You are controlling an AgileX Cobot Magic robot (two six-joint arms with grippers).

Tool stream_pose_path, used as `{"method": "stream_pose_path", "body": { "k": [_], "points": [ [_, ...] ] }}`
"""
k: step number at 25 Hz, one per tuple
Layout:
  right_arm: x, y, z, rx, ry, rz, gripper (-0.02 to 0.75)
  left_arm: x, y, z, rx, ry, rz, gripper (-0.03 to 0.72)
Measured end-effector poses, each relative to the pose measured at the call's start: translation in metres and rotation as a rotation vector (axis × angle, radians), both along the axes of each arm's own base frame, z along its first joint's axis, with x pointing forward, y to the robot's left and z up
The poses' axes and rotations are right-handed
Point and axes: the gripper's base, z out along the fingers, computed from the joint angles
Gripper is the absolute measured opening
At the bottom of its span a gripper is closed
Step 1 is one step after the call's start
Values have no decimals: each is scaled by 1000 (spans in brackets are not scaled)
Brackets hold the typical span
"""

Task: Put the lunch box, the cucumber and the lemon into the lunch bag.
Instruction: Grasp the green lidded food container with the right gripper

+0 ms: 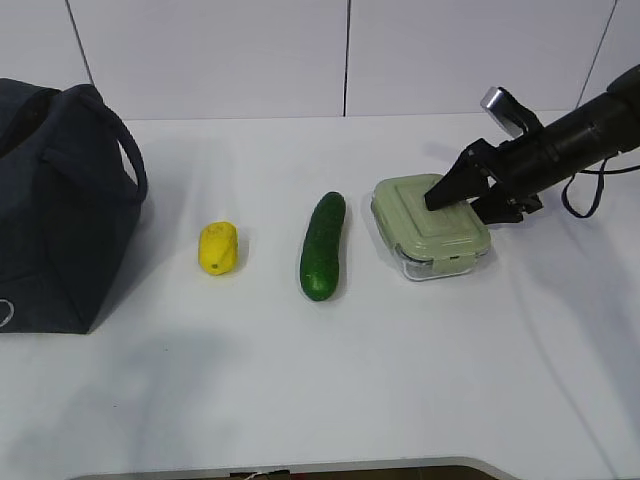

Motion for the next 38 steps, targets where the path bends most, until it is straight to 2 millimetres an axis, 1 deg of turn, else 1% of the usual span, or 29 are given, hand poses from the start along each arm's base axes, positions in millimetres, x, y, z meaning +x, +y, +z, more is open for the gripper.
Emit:
{"method": "stream_pose_path", "body": {
  "k": [4, 8, 38],
  "points": [
    [0, 0, 0, -1, 1, 3, 526, 0, 0, 0, 0, 0, 0, 431],
    [0, 0, 0, -1, 2, 6, 513, 0, 0, 0, 0, 0, 0, 431],
    [-1, 0, 0, 0, 8, 8, 503, 0, 0, 0, 0, 0, 0, 431]
  ]
}}
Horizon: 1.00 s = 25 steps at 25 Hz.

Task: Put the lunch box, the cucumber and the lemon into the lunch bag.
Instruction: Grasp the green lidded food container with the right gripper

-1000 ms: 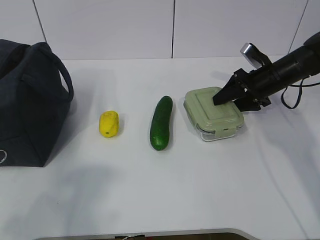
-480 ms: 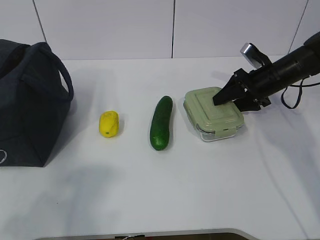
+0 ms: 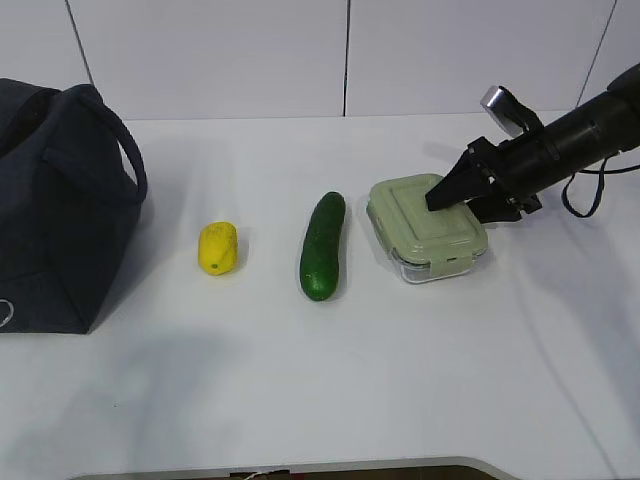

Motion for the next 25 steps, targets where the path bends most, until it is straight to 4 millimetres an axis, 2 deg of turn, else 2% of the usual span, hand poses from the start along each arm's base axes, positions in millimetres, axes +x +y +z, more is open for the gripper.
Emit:
{"method": "stream_pose_path", "body": {
  "k": [25],
  "points": [
    [0, 0, 0, 1, 24, -14, 504, 0, 0, 0, 0, 0, 0, 431]
  ]
}}
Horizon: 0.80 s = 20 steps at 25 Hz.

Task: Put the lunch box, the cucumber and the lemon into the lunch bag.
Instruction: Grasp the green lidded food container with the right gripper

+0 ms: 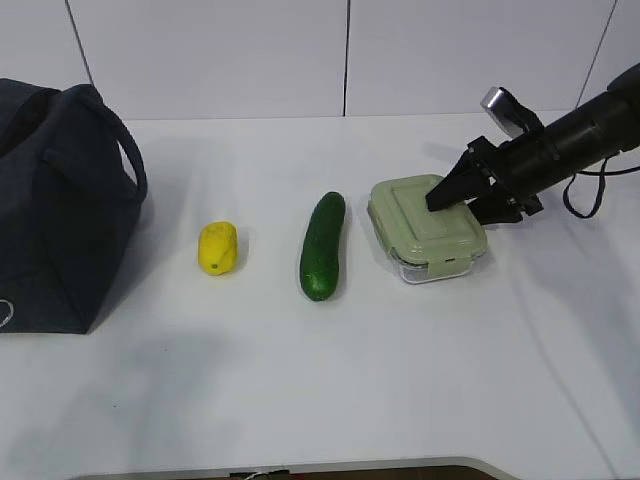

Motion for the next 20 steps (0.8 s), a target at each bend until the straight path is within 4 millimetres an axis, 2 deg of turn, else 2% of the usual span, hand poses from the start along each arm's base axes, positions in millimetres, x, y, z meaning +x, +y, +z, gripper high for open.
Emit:
{"method": "stream_pose_path", "body": {
  "k": [6, 20],
  "points": [
    [-1, -1, -1, -19, 27, -13, 557, 0, 0, 0, 0, 0, 0, 431],
    [-3, -4, 4, -72, 22, 5, 565, 0, 0, 0, 0, 0, 0, 431]
  ]
}}
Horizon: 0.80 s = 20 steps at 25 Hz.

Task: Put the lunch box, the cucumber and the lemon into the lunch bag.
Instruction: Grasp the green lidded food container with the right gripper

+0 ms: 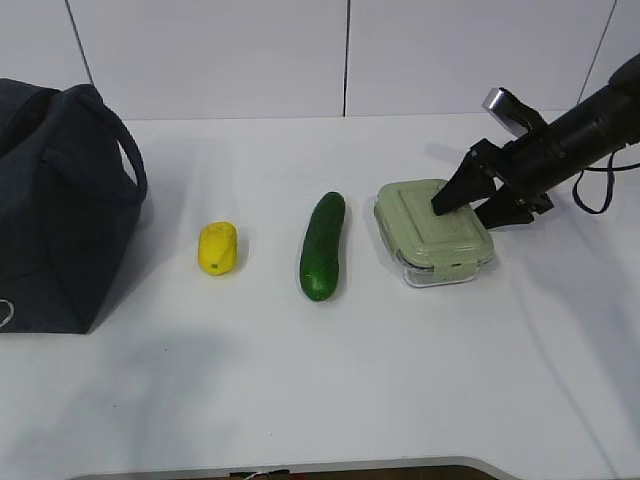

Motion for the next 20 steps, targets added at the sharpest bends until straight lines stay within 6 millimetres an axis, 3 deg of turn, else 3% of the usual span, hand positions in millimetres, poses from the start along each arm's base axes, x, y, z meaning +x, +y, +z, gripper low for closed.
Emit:
{"method": "stream_pose_path", "body": {
  "k": [20],
  "points": [
    [-1, -1, 14, -23, -28, -3, 564, 0, 0, 0, 0, 0, 0, 431]
  ]
}}
